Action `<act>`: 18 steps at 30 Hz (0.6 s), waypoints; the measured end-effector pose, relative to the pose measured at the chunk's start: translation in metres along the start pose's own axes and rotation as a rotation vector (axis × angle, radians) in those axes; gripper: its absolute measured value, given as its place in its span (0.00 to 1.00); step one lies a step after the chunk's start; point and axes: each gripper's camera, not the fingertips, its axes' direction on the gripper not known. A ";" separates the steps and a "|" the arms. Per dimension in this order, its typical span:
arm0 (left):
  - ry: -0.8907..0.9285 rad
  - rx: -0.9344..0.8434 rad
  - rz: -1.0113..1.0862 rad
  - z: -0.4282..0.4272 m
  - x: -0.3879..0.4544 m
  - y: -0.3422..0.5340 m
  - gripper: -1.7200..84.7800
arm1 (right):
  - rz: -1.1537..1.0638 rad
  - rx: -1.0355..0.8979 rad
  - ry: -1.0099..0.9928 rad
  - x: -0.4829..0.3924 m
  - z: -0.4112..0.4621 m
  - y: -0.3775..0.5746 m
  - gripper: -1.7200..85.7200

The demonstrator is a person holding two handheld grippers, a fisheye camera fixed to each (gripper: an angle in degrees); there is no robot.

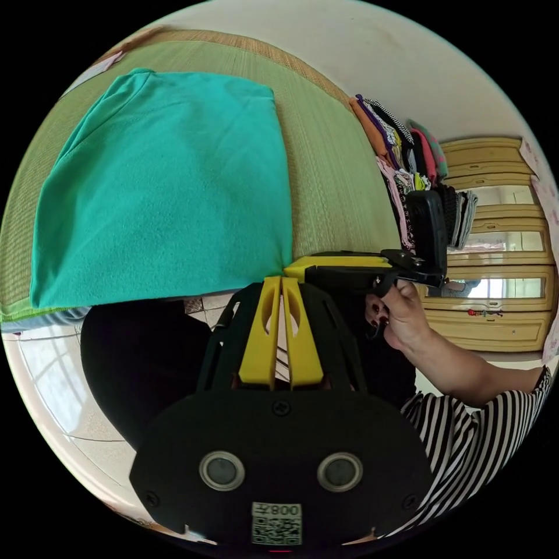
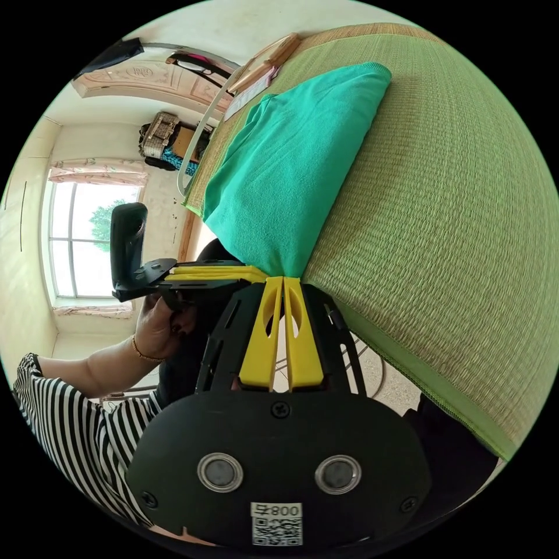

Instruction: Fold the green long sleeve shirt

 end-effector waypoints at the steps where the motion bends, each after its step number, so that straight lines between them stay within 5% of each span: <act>1: 0.001 0.004 0.008 -0.001 0.001 0.000 0.02 | 0.006 0.008 -0.011 0.003 -0.001 0.004 0.02; 18: 0.182 -0.029 -0.090 0.029 -0.037 0.002 0.05 | 0.158 0.100 -0.279 0.078 -0.019 0.066 0.11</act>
